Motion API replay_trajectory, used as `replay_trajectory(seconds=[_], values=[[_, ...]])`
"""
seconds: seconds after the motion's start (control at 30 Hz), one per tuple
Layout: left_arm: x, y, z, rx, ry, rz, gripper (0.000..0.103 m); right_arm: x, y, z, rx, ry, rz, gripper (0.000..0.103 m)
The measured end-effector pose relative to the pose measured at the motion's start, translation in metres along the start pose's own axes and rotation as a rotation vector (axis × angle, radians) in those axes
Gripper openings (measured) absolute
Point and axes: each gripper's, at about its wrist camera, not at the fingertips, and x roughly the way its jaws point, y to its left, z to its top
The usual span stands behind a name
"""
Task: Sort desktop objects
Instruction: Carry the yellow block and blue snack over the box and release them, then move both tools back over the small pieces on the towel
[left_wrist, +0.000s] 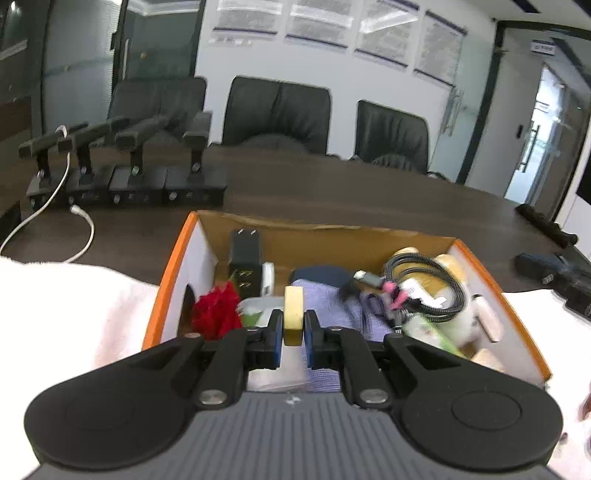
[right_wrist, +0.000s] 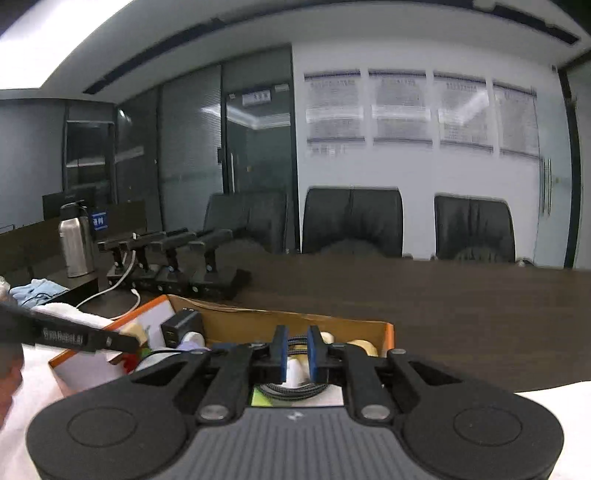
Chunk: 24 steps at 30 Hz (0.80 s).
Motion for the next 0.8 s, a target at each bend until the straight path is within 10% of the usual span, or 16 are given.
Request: replay_trajectory(seconds=[0.03,0.1,0.13,0.3,0.53,0.7,0.8], values=[[0.002,0.002,-0.001,0.002,0.005,0.001,0.012,0.003,-0.011,0.009,-0.005,0.028,-0.029,0.035],[0.003,0.003,-0.001,0.009,0.008,-0.011,0.012,0.004,-0.033,0.013,-0.008,0.108,-0.077,0.094],[0.005,0.003,-0.001,0.017,0.014,-0.015,0.012,0.005,-0.043,0.012,-0.013,0.144,-0.090,0.097],[0.010,0.006,0.001,-0.001,-0.021,0.006,0.068,0.012,-0.088,-0.020,0.030,0.374,-0.140,0.085],[0.002,0.000,0.003,-0.001,-0.029,0.005,0.070,0.001,-0.081,-0.076,-0.055,0.470,-0.005,0.077],[-0.010,-0.001,0.002,-0.019,-0.010,0.024,0.070,0.001,-0.069,-0.083,-0.026,0.447,-0.013,0.023],[-0.027,-0.004,0.001,-0.006,-0.025,0.023,0.070,-0.011,-0.065,-0.074,-0.072,0.443,-0.039,0.010]])
